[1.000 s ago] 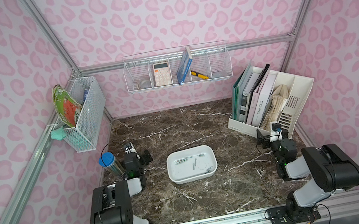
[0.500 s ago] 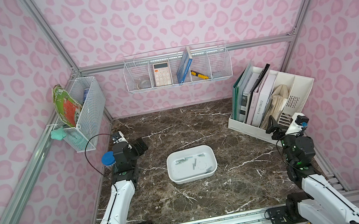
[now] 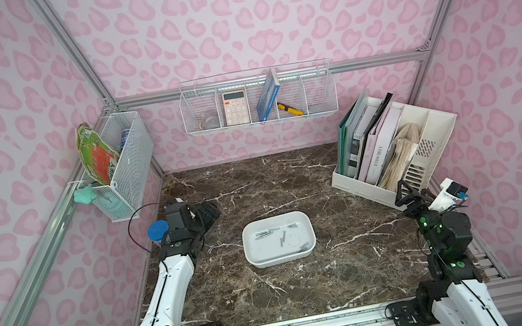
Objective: Take out the screws from the storage box
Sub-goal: Pick up the screw from the storage box.
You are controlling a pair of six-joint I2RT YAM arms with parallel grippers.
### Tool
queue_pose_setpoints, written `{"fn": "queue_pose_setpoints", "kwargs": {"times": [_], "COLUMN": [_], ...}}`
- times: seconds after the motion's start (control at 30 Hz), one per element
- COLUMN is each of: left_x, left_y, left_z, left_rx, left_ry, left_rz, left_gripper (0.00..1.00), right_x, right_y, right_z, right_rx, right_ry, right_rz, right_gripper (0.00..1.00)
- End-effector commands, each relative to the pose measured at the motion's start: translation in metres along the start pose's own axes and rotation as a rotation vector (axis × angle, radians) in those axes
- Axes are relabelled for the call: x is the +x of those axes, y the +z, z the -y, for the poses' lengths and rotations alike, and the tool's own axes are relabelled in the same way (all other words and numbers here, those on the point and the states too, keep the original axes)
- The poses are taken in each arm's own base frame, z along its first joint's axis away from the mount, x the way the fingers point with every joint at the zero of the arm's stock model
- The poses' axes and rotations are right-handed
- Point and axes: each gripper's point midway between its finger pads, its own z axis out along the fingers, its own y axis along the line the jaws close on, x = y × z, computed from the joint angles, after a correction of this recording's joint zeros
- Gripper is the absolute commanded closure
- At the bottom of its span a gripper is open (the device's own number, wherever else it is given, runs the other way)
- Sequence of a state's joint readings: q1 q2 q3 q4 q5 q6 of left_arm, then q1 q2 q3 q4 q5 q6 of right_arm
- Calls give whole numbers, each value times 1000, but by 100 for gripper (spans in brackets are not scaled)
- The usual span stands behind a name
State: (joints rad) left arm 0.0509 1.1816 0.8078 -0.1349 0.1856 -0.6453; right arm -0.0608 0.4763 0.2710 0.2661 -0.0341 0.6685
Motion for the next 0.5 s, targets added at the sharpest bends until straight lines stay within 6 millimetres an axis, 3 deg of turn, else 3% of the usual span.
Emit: {"fn": "queue_pose_setpoints", "kwargs": {"times": [0.0,0.2,0.27,0.33,0.47], "left_x": [23,61,76,86,103], "left_y": [-4,-22,-30,-38,-51], "left_z": [31,52,53,47,30], "left_rx": [104,84,73,53,22], "left_ry": [45,116,137,135,90], "left_rz": [-133,-260,-297,-313,-331], "left_gripper": [9,11,11,10,10], "right_x": [16,29,40,59,125], "right_y": [2,3,4,4,-4], "right_z": [-11,-67,-96,-129,-202], "right_rx": [-56,-269,-338,-411,-563], "right_ry": [-73,-189,-249,-329,-571], "right_rz": [-115,-232,-282,-348,-548], "right_gripper": [0,5,5,5,7]}}
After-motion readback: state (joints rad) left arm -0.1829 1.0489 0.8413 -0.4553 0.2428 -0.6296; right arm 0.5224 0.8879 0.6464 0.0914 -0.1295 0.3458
